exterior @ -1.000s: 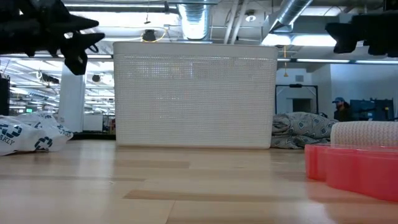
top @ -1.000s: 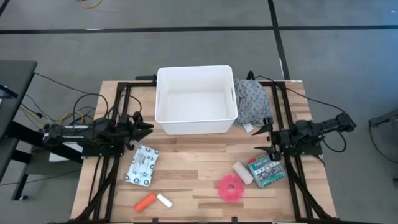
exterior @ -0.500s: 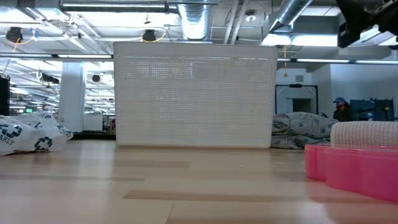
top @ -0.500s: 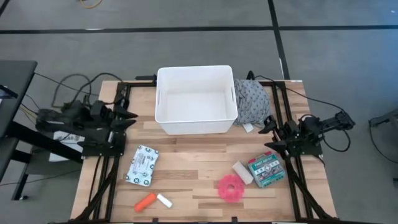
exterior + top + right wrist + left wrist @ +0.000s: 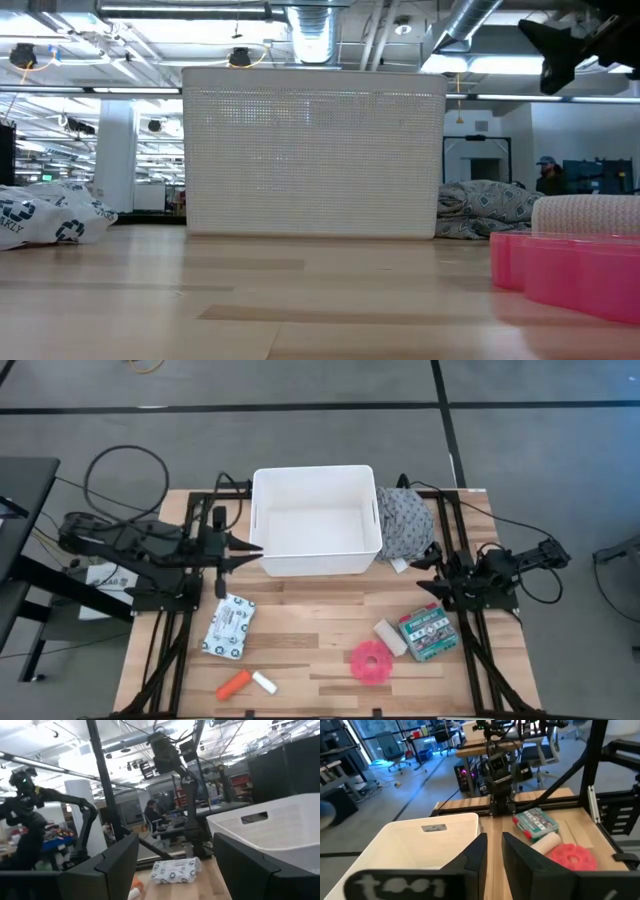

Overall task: Pick & place medical supplies in basket/bin
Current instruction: Put the brown bandage into the white bin

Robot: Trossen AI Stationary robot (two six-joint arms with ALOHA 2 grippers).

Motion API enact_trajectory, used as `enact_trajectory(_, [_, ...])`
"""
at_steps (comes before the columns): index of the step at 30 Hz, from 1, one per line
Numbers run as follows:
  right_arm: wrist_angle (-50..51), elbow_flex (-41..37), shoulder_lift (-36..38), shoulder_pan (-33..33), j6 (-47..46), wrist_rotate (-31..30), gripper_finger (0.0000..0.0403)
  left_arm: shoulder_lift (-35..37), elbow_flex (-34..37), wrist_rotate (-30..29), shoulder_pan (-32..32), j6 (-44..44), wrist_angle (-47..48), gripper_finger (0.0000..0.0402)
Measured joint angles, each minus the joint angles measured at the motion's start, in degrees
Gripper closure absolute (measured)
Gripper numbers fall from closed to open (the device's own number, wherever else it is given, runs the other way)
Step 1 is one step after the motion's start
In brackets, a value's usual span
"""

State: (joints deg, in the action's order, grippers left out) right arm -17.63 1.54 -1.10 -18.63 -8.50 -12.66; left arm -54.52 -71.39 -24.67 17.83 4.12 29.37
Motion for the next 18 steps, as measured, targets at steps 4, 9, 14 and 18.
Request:
enact_trajectory(4, [0.1, 0.0, 0.0, 0.0, -0.4, -1.2, 0.0152, 0.1, -0.1, -0.3, 1.6, -0.5, 0.1, 0.0356])
enact_trajectory(9, [1.3, 0.0, 0.0, 0.0, -0.1, -1.1, 0.0152, 1.0, -0.1, -0.5, 4.5, -3.3, 0.5, 0.0356])
enact_trajectory(14, [-0.6, 0.0, 0.0, 0.0, 0.0, -1.0, 0.0153, 0.9, -0.1, -1.0, 7.7, -3.4, 4.1, 0.0356])
enact_trajectory(18, [-6.7, 0.1, -1.8, 0.0, 3.2, -0.5, 0.0161, 0.9, -0.1, -4.7, 9.1, -5.4, 6.4, 0.0356])
